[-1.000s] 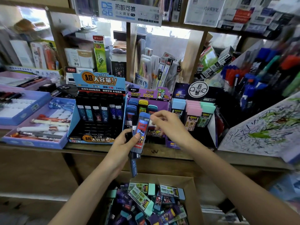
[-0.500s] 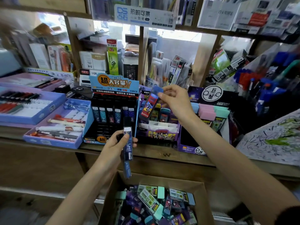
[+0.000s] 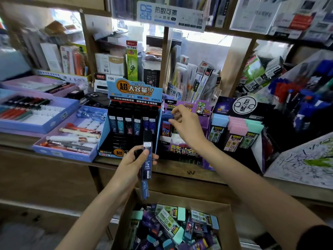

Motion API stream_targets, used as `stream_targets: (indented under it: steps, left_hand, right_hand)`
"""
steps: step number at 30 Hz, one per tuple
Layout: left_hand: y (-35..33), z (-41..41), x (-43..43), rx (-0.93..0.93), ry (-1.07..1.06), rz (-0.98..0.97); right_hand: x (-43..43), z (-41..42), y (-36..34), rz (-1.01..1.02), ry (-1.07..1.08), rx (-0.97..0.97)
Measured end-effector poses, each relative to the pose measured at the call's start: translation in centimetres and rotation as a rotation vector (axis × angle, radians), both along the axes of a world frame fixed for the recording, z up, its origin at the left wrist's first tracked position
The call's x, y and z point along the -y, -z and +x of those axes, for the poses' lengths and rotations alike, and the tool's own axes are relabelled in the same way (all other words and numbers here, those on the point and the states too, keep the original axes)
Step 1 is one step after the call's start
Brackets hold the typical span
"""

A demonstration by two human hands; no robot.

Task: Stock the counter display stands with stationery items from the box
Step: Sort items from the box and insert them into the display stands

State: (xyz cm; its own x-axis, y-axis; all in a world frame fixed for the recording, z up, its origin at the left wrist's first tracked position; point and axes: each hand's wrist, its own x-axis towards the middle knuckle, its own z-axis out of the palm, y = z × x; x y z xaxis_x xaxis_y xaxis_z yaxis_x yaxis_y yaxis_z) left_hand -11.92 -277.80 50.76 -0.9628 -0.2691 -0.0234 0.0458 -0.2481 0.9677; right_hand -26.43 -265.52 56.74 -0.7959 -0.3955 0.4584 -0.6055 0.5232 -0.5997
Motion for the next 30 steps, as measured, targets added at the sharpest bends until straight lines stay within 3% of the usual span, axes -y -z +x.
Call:
stream_targets:
  steps: [10,15,17,22,27,30]
  left_hand:
    - [0.3,-0.3,-0.3,-0.009,0.024,0.018]
    - [0.3,-0.4,-0.1,-0.015,0.018,0.029]
    - [0.2,-0.5,-0.1,-0.02,0.03,0.025]
    - [0.0,-0.5,-0.6,-0.039,0.065,0.014]
    - [0.7,-0.1,0.7,-0.021,-0.023,0.06]
    - [1.0,-0.1,2.2,-0.043,-0.021,0.047]
  right_hand:
    - [-0.2,0.4,1.6,0.093,0.025,0.116]
    - [-0.8,2.2,1.0,0.048,0.017,-0.065]
    - [-0.5,3.3,0.5,0.015,-0.067,0.052]
    - [0.6,4.8,0.1,-0.099,-0.238,0.57]
    - [0.2,3.9,-2.3,-0.236,-0.302,0.573]
    - [0.3,2.5,-4.5,-0.361,-0.224,0.493]
